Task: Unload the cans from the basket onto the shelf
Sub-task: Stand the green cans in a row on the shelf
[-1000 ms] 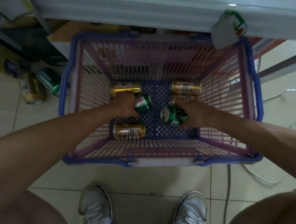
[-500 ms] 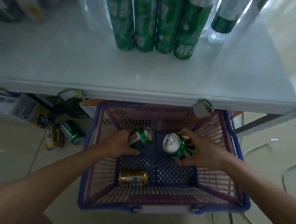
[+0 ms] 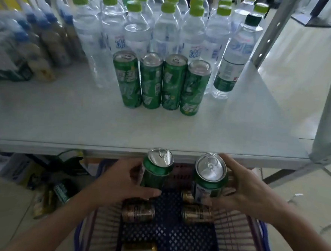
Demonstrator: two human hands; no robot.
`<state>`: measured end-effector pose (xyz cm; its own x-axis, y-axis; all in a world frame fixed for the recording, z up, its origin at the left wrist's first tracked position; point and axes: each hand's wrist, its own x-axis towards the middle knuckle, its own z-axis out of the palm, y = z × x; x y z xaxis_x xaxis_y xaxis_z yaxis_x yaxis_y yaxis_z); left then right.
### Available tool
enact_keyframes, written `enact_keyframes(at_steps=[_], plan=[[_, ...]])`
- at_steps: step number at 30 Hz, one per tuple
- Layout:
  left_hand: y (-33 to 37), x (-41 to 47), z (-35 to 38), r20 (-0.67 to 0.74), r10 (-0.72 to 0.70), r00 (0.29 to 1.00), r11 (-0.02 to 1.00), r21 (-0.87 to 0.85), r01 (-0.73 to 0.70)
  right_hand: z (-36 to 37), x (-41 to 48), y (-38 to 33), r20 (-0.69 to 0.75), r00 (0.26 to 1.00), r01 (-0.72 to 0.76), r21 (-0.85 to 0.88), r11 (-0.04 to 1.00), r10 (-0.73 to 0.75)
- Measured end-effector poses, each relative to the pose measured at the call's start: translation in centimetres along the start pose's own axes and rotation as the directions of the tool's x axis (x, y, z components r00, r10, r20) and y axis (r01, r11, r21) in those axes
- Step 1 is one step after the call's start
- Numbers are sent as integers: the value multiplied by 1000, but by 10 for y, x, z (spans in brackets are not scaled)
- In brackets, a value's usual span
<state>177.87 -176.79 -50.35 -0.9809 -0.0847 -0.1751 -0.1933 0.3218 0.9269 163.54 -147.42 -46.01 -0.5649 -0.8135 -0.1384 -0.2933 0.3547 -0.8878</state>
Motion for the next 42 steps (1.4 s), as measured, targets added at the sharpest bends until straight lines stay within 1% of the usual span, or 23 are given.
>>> enact_keyframes(at_steps=[2,4,6,8,12,18,21,24,26,28,31,34,38,42], plan=[[18,4,-6,-23,15,1000,1000,-23,-16,-9,2,-7,-16,1000,6,77,997,-5],[35,10,-9,-82,62,995,995,-67,-68,-19,6,-14,-38,999,14,163,987,-8],[51,18,-11,-136,107,985,987,-106,-122,-29,10,-21,-71,997,40,199,979,-26],[66,28,-13,-181,137,974,978,-134,-162,-39,14,-28,-129,991,65,180,982,-42],[93,56,-12,-269,204,941,963,-118,-242,-62,23,-37,-248,968,95,205,974,-42],[127,100,1,-304,274,912,942,-107,-318,-93,38,-40,-382,923,136,201,970,-50],[133,120,15,-350,300,888,933,-84,-349,-105,46,-39,-468,883,143,184,973,-41],[130,137,34,-400,266,877,944,-76,-321,-113,54,-32,-571,821,116,146,983,-12],[127,146,48,-405,240,882,960,-39,-279,-116,60,-25,-635,773,55,76,996,6],[124,154,65,-434,230,871,969,22,-245,-119,65,-17,-665,746,-11,23,1000,23],[120,167,88,-477,214,852,977,96,-192,-120,70,-5,-666,744,-53,15,998,49],[114,185,103,-491,216,844,976,140,-169,-123,73,7,-662,747,-81,-1,997,60],[111,205,115,-544,187,818,981,142,-130,-129,72,17,-656,753,-74,0,997,56],[109,211,117,-573,172,801,985,123,-123,-132,69,32,-663,747,-66,8,998,55]])
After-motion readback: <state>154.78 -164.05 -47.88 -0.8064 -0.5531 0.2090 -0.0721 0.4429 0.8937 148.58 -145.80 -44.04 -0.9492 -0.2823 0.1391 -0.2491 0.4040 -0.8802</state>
